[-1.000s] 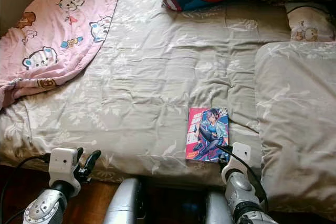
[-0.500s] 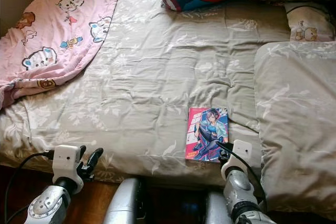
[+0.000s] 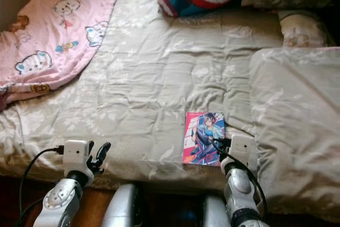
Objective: Clean up the room
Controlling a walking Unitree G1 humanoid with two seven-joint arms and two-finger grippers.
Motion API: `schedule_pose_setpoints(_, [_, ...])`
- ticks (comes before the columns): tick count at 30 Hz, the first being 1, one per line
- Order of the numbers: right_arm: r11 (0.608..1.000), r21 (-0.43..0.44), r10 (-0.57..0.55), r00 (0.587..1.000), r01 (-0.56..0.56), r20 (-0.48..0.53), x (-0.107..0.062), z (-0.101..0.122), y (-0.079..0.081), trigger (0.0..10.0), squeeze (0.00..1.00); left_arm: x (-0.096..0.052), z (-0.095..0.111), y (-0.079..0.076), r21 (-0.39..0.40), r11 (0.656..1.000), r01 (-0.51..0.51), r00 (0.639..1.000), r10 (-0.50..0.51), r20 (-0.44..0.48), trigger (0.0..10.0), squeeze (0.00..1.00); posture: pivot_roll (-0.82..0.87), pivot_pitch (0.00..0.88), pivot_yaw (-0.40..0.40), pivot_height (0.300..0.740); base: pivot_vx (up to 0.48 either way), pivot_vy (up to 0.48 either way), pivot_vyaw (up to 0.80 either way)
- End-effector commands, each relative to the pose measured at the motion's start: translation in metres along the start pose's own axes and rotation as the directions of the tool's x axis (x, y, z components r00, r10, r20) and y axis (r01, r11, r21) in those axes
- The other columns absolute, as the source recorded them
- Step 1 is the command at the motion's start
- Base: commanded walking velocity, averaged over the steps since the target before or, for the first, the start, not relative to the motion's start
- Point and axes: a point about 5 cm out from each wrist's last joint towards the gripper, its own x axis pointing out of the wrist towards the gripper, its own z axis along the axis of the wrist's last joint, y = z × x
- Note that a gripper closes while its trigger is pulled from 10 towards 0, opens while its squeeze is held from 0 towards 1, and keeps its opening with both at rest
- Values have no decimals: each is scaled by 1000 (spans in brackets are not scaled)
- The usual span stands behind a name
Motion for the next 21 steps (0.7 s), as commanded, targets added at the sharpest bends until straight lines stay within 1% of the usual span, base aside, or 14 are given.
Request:
schedule_pose_setpoints(1, [999,7,35,997,-35,-66,-9,-18,6,10000,0,-3,-16,6,-40,998,-40,998,38,-47,10000,0,15,81,65,641,0,0,0])
schedule_pose_setpoints(2, [999,0,37,993,-37,-108,-13,-27,6,10000,0,-2,-24,6,-54,997,-53,996,49,-74,10000,0,9,70,62,641,0,0,0])
schedule_pose_setpoints(3, [999,4,32,991,-32,-127,-16,-32,5,10000,0,-2,-29,6,-51,997,-57,994,52,-92,10000,0,5,56,60,641,0,0,0])
schedule_pose_setpoints(7, [1000,23,13,985,-9,-173,-23,-42,2,10000,0,-1,-47,7,-51,997,-66,986,57,-155,10000,0,-10,24,55,641,0,0,0])
schedule_pose_setpoints(11, [1000,11,5,980,-3,-200,-24,-46,0,10000,0,0,-55,10,-41,996,-74,981,65,-183,10000,0,-15,7,53,641,0,0,0])
schedule_pose_setpoints(14, [1000,22,7,978,-2,-209,-23,-46,0,10000,0,1,-59,12,-37,997,-75,978,66,-198,10000,0,-23,0,52,641,0,0,0])
schedule_pose_setpoints(15, [1000,19,5,975,-1,-224,-24,-48,0,10000,0,2,-63,13,-34,996,-77,975,68,-211,10000,0,-28,0,50,641,0,0,0])
schedule_pose_setpoints(16, [1000,-15,15,965,-19,-261,-27,-54,0,10000,0,1,-69,13,-26,997,-73,968,65,-241,10000,0,-26,0,50,641,0,0,0])
schedule_pose_setpoints(17, [1000,-15,15,965,-19,-261,-27,-54,0,10000,0,1,-69,13,-26,997,-73,968,65,-241,10000,0,-26,0,50,641,0,0,0])
schedule_pose_setpoints(18, [999,-42,20,957,-33,-289,-30,-59,1,10000,0,0,-74,12,-16,998,-65,963,59,-264,10000,0,-25,0,50,641,0,0,0])
schedule_pose_setpoints(21, [999,-26,15,943,-24,-333,-38,-69,0,10000,0,-5,-85,11,-2,998,-62,945,58,-322,10000,0,-31,0,50,641,0,0,0])
